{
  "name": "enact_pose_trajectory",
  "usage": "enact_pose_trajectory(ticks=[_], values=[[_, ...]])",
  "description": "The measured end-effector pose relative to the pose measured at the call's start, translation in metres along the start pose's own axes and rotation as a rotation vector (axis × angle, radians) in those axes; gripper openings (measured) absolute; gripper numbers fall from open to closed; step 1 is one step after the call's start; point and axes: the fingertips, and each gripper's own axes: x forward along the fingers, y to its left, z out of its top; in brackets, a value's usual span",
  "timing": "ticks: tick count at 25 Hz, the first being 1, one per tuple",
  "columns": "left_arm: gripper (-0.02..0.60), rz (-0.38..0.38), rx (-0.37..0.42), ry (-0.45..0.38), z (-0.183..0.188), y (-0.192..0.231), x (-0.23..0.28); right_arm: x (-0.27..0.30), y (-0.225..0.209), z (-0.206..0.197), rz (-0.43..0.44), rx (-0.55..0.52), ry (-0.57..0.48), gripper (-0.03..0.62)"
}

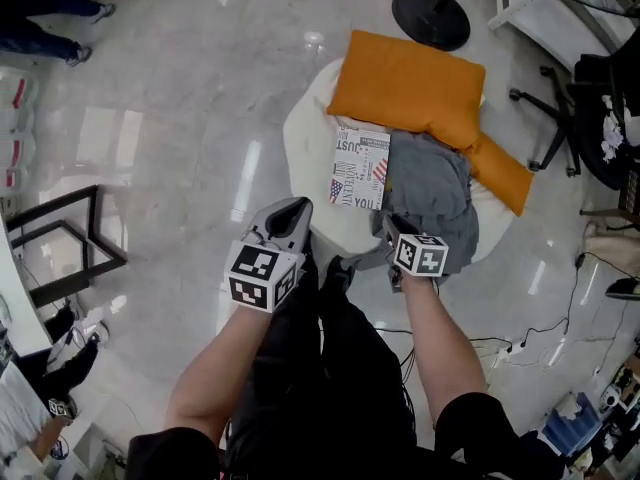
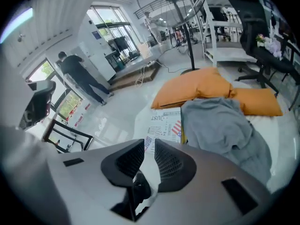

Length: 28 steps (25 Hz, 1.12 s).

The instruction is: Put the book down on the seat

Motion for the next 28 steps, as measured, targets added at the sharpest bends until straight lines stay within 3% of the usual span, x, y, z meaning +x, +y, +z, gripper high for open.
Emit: enact_pose_trajectory(ticks=[5, 9, 18, 28], values=[[0.011, 0.037, 0.022, -0.092, 0.069, -0.046, -0.083, -0.117, 0.046, 0.046, 0.041, 0.025, -0.157, 0.052], [0.011, 0.077, 0.050, -0.135, 0.098, -0.067, -0.137, -0.184, 0.077, 0.071, 0.096, -0.042, -0.238, 0.037], [0.011, 0.092, 0.084, -0.155, 0.115, -0.080, -0.209, -0.274, 0.128, 0.070, 0.111, -0.102, -0.312, 0.021], [0.011, -0.021, 0.100, -0.224, 0.115, -0.048, -0.293, -0.318, 0.246, 0.069, 0.072, -0.100, -0.464, 0.017]])
